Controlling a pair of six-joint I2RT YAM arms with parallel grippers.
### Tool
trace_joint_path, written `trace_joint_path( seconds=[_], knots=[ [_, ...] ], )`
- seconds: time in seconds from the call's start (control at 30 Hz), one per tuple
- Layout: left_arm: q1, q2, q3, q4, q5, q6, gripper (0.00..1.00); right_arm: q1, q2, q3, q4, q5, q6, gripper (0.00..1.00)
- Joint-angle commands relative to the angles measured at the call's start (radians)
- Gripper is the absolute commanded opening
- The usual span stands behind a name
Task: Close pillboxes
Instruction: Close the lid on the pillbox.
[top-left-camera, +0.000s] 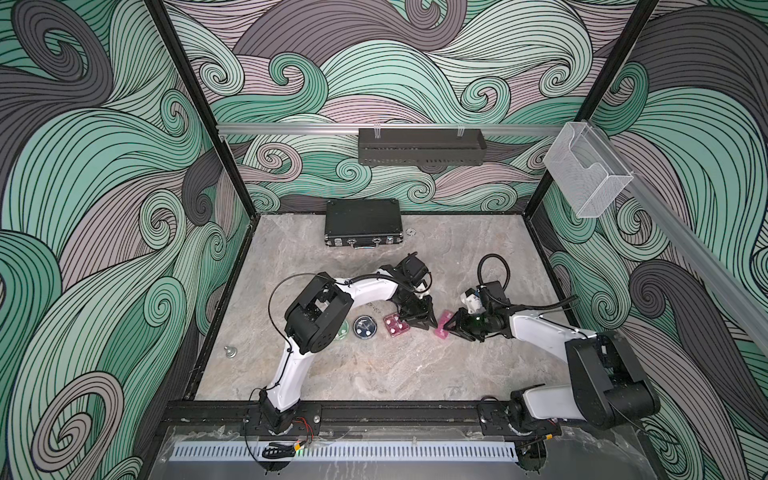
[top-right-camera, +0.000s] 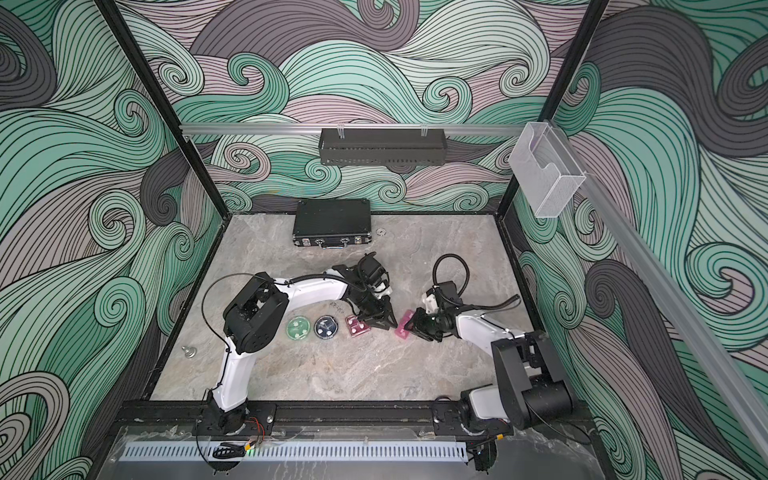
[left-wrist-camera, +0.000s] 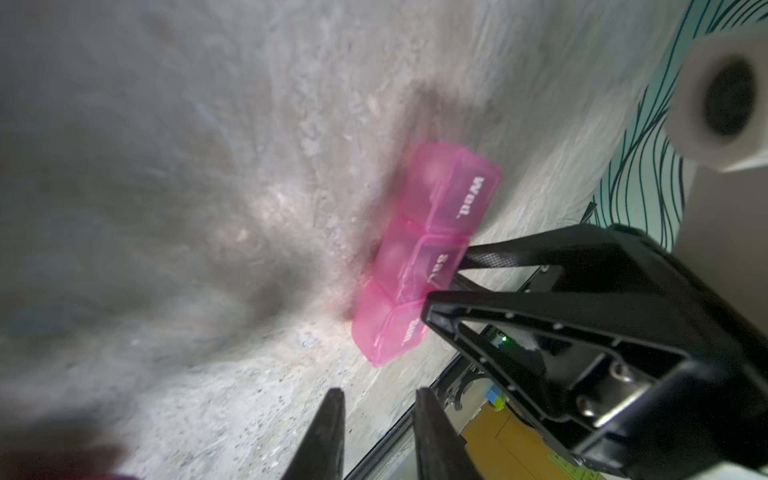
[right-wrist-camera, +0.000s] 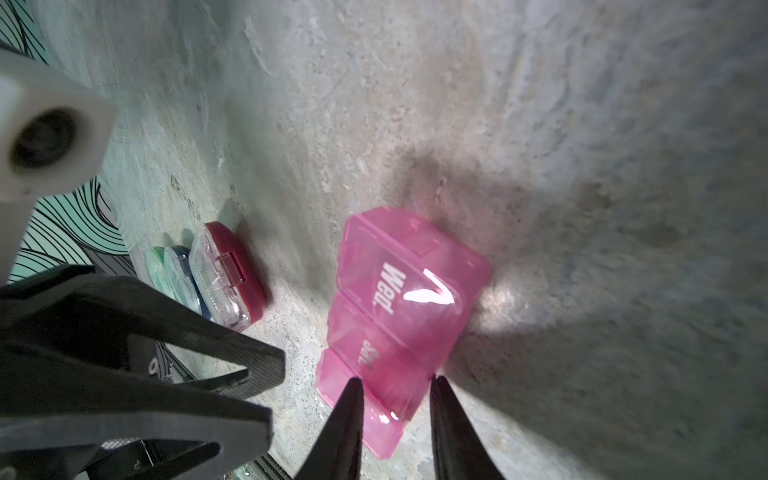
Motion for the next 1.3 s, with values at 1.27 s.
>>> trace_joint_path(
  seconds=[1.27],
  knots=[
    [-0.054, 0.121, 0.017, -0.046, -0.086, 0.039, 0.13, 0.005, 0.003, 0.001, -0.042, 0.036, -0.017, 0.29]
  ],
)
